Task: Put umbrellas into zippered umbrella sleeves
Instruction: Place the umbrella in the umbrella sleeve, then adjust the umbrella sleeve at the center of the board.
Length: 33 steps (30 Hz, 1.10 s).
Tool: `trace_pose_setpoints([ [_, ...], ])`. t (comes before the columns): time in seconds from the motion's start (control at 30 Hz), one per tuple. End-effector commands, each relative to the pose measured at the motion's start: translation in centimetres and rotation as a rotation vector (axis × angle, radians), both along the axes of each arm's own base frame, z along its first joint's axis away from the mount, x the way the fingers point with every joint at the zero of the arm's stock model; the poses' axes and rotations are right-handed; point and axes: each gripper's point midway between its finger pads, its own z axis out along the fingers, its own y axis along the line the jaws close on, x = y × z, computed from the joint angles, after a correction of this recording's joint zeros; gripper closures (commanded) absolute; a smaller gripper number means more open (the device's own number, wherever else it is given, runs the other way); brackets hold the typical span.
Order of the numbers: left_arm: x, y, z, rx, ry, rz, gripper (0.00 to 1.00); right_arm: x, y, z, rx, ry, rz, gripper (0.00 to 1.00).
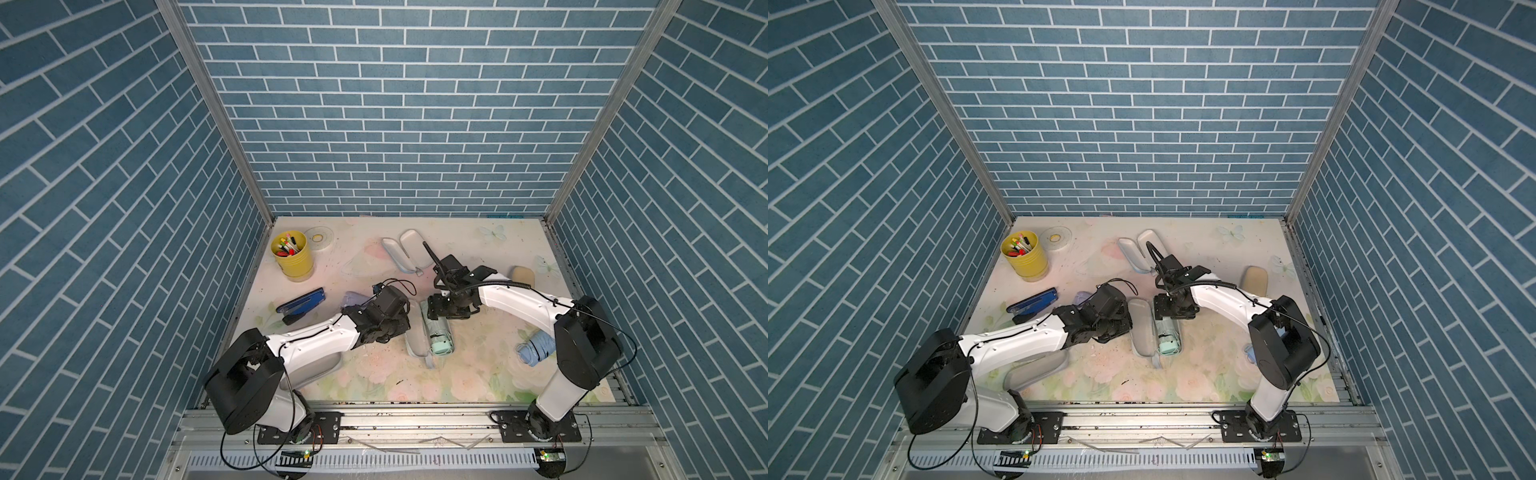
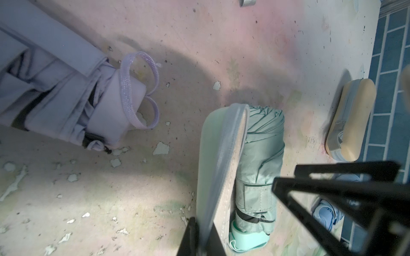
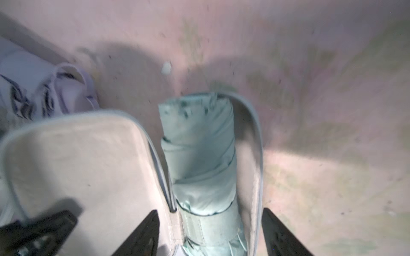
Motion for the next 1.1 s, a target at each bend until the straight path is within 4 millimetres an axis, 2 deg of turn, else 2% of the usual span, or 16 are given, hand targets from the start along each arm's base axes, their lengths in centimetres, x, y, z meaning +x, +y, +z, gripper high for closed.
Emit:
trace_pose_setpoints([
  [0.0, -0.1, -0.6, 0.3, 0.002, -0.005, -0.031, 0.89, 1.4, -1.5, -1.4, -0.152, -0.016, 0.063, 0.30],
  [0.2, -0.2, -0.8, 0.0, 0.000, -0.001, -0.032, 0.90, 7.5, 0.5, -0.2, -0.151, -0.141, -0.022, 0.33],
  [0.27, -0.2, -0.6, -0.2, 0.004, 0.000, -0.022, 0.90, 8.4, 1.0, -0.8, -0.163, -0.140, -0.037, 0.37],
  [0.3, -0.2, -0.5, -0.2, 0.006, 0.000, -0.014, 0.90, 8.5, 1.0, -1.2, -0.177, -0.129, -0.040, 0.42],
  [0.37, -0.2, 0.0, -0.3, 0.017, -0.005, 0.008, 0.91, 7.5, 0.5, -1.7, -0.177, -0.098, -0.044, 0.52],
  [0.47, -0.2, 0.8, -0.7, 0.020, -0.002, 0.056, 0.91, 4.3, -1.0, -1.7, -0.166, -0.052, -0.045, 0.62],
  [0.53, -0.2, 1.0, -0.6, 0.011, -0.009, 0.076, 0.92, 2.2, -1.8, -3.1, -0.167, 0.008, -0.037, 0.66],
  [0.63, -0.1, 1.1, -0.6, 0.015, -0.013, 0.079, 0.92, 0.9, -2.5, -5.1, -0.177, 0.053, -0.043, 0.72],
  [0.7, -0.1, 1.1, -0.5, 0.015, -0.014, 0.078, 0.92, 0.8, -2.2, -4.5, -0.161, 0.043, -0.048, 0.73],
  [0.8, 0.0, 0.9, -0.3, 0.013, -0.022, 0.077, 0.92, 1.2, -1.8, -3.2, -0.128, 0.018, -0.058, 0.72],
  [0.9, 0.1, 0.2, -0.1, 0.003, -0.024, 0.064, 0.92, 1.3, -2.4, -3.1, -0.161, 0.016, -0.049, 0.58],
  [1.0, -0.1, 0.0, 0.0, -0.001, -0.022, 0.045, 0.90, 1.6, -3.6, -0.3, -0.171, -0.050, -0.049, 0.49],
  [1.07, -0.4, -0.1, 0.0, -0.006, -0.019, 0.032, 0.84, 1.1, -3.8, 1.3, -0.153, -0.060, -0.041, 0.46],
])
